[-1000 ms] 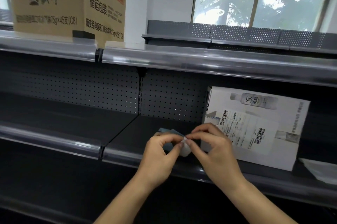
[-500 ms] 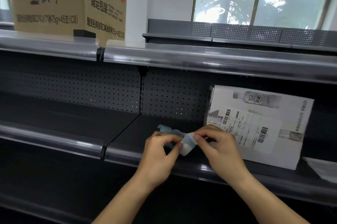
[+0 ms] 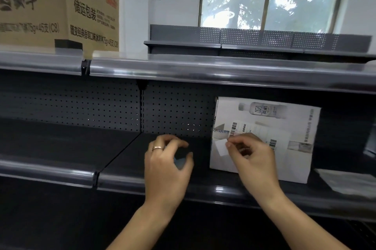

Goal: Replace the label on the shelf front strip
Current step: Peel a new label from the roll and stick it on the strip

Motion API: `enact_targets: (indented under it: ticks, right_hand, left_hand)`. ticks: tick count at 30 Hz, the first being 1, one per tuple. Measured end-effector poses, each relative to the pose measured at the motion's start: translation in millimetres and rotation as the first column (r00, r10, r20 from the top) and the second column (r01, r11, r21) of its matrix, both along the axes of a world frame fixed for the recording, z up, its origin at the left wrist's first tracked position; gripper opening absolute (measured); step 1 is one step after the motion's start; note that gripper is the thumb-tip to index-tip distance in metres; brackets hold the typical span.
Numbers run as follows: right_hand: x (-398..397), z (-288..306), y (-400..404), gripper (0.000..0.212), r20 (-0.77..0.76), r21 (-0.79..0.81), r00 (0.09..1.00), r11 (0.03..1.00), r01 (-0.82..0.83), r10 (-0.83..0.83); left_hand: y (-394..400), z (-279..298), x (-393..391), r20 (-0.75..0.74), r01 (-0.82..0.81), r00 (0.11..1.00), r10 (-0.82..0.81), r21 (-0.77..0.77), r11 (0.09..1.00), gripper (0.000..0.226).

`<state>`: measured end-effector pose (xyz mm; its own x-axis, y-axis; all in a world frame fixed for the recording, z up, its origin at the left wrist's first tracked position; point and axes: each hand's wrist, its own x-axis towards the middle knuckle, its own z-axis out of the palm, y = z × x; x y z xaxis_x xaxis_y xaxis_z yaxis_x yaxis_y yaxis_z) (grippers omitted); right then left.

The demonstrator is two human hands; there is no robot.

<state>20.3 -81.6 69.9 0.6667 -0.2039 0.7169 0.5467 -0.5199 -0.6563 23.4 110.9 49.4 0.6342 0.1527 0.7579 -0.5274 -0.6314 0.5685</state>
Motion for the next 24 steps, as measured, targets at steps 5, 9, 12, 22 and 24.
enact_targets:
  ticks: [5,9,12,22,24]
  right_hand:
    - [-13.3,4.4,-16.8,0.013,0.139,-0.179,0.982,0.972,0.151,-0.126]
    - [-23.1,2.2,-37.8,0.007,0.264,-0.278,0.946,0.924,0.263,-0.19]
    - [-30.8,-0.3,-55.1,0.005,0.365,-0.334,0.906,0.878,0.344,-0.216]
    - [-56.4,-4.2,-107.7,0.013,0.613,-0.514,0.774,0.665,0.541,-0.156]
    - [-56.9,-4.2,-114.0,0.015,0.628,-0.529,0.767,0.652,0.543,-0.128]
  left_hand:
    - [-42.1,15.7,-13.0,-0.131,0.396,0.882,-0.453,-0.316,0.862,0.009]
    - [-71.6,26.5,-22.1,-0.25,0.425,0.767,-0.592,-0.493,0.759,0.011]
    - [-89.7,31.9,-28.1,-0.297,0.431,0.728,-0.618,-0.503,0.749,0.015]
    - [-144.1,42.8,-41.3,-0.397,0.29,0.643,-0.655,-0.665,0.688,0.017]
    - [-147.7,42.3,-40.0,-0.407,0.303,0.645,-0.647,-0.641,0.706,0.014]
